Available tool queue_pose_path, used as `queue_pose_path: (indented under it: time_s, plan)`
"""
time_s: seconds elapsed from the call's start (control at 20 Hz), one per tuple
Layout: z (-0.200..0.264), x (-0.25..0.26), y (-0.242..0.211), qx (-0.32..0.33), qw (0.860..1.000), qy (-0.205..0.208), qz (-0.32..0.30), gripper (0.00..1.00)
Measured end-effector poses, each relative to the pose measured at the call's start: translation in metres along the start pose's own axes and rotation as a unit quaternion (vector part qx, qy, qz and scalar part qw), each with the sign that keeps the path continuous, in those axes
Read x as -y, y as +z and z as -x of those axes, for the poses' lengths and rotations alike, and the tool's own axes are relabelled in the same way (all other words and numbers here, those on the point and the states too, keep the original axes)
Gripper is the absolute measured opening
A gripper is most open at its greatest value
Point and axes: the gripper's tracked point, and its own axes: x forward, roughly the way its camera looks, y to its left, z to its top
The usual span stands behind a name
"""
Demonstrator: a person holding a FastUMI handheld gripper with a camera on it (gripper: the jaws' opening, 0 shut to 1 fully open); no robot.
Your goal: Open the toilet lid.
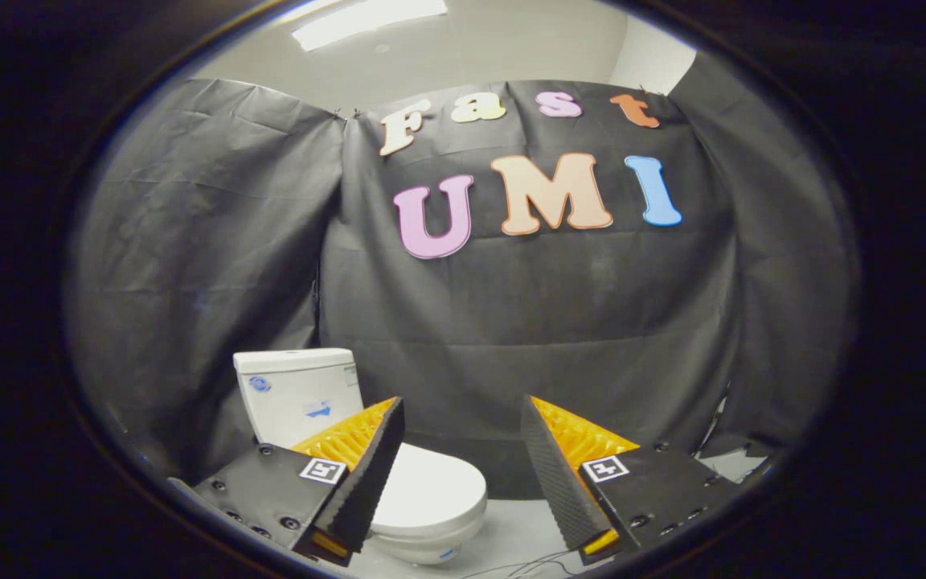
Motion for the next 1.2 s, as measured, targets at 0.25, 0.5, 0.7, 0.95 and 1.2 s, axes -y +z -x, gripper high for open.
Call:
queue_pose_path:
  time_s: [0.25,0.5,0.7,0.95,1.2]
  plan:
    - [-0.004,-0.031,0.017,0.013,1.0,-0.017,0.02,0.91]
    - [-0.003,-0.053,0.018,0.007,0.999,-0.041,0.019,0.91]
    - [-0.002,-0.083,0.018,0.015,0.999,-0.046,-0.001,0.91]
    - [-0.002,-0.115,0.016,0.033,0.998,-0.039,-0.031,0.91]
    - [0.0,-0.123,0.014,0.039,0.997,-0.051,-0.045,0.91]
